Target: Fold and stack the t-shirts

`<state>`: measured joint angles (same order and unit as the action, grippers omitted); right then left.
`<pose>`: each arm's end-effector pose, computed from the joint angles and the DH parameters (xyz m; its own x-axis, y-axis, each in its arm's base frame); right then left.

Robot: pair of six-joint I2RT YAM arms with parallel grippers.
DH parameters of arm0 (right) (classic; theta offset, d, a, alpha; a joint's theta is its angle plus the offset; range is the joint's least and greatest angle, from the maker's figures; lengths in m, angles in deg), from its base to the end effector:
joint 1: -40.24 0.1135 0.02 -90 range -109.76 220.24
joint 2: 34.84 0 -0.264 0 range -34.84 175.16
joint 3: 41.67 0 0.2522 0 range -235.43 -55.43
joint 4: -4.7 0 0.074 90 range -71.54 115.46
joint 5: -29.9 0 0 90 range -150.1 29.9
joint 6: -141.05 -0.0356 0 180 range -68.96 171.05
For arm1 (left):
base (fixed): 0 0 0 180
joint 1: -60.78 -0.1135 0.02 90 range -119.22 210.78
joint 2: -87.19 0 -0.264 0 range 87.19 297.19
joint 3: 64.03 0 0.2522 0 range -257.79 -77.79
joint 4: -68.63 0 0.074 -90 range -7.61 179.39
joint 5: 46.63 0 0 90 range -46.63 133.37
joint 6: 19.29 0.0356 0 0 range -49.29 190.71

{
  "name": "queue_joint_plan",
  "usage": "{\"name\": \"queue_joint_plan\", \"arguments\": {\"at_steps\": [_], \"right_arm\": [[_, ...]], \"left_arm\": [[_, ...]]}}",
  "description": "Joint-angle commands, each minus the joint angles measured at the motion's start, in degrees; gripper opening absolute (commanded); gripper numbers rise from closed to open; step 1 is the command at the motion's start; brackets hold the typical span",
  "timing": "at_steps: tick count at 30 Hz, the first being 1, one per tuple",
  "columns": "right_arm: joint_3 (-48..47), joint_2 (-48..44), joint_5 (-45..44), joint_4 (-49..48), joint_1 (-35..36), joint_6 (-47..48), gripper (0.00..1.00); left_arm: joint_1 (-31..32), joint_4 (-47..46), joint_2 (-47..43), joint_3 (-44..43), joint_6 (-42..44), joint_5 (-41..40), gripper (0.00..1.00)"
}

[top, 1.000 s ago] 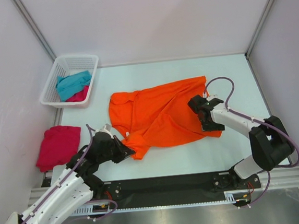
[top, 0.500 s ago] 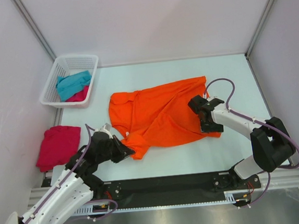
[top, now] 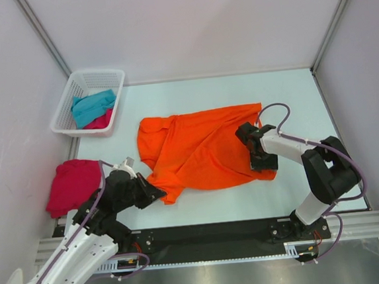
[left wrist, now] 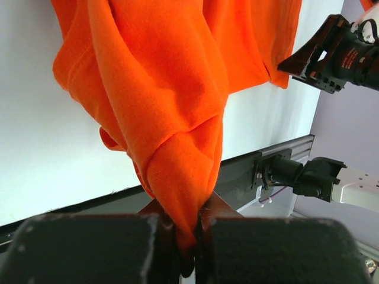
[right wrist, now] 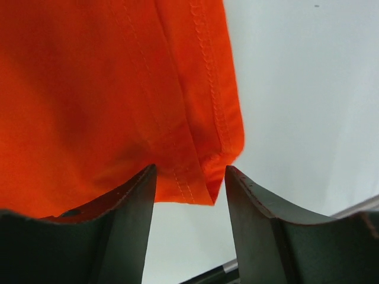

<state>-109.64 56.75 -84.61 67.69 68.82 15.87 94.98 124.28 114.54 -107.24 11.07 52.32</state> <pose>0.2395 0.1137 0.1701 -0.9549 0.0768 -0.2869 0.1669 0.9378 -0.3044 0.0895 -0.0675 0.2338 -0.8319 -0.4652 -0.3025 -0.1261 0.6894 -0.7133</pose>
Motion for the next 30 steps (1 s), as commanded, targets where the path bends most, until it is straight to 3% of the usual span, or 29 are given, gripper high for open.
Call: {"name": "queue_joint_plan", "arguments": {"at_steps": [1,4,8,17,24,30], "right_arm": [[0.34,0.78,4.99,-4.58,-0.19,-1.82,0.52],[1.04,0.00,6.05,-5.46,-0.10,-2.00,0.36],[2.62,-2.90,6.58,-5.20,0.07,-2.09,0.00],[-0.45,-11.34,0.44,2.61,2.80,-5.60,0.00],[-5.98,-18.28,-3.96,11.14,4.82,-8.59,0.00],[-8.89,-16.63,-5.46,10.80,3.07,-6.57,0.00]], "left_arm": [[-0.53,2.50,-1.34,-2.71,0.93,-0.95,0.00],[-0.45,2.94,-1.78,-3.07,0.93,-1.48,0.00],[-0.53,2.94,-1.78,-2.98,1.19,-1.39,0.00],[-0.53,2.32,-0.99,-3.77,1.63,-1.13,0.00],[-0.62,6.01,-0.20,-10.53,2.16,-2.17,0.00],[-2.02,6.63,4.10,-14.32,4.00,-4.12,0.00]]}}
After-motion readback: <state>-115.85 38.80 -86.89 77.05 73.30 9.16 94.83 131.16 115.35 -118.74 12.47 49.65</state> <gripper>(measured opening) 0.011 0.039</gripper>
